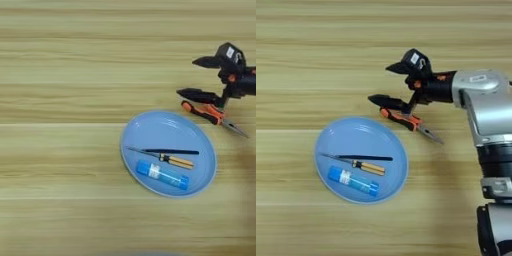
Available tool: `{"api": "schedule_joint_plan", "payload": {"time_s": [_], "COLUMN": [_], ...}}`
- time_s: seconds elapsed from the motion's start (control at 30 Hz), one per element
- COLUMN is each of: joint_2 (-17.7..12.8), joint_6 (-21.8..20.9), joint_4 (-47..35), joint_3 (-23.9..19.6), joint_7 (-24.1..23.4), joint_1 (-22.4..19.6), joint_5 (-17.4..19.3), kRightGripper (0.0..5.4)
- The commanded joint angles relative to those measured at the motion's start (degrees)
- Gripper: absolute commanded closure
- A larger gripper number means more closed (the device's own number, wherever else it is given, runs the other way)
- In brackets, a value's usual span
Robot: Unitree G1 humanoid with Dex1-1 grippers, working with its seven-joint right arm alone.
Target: Move the objects on the table
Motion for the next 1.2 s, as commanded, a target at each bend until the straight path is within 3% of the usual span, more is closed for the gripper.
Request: {"api": "schedule_joint_plan", "payload": {"time_s": [0.03, 0.3, 0.53, 1.2], "joint_2": [-3.2, -4.6, -5.8, -6.6], "joint_6": [1.5, 5.1, 5.6, 5.1], "joint_4": [-8.2, -16.6, -20.4, -23.6], "joint_3": [-2.4, -2.7, -1.5, 5.1], "joint_7": [-1.6, -1.0, 0.4, 2.3], "joint_1": [-0.8, 3.3, 7.1, 12.6], "joint_5": [2.8, 6.7, 8.8, 8.6], "kRightGripper": [0.04, 0.04, 0.04, 0.04]}}
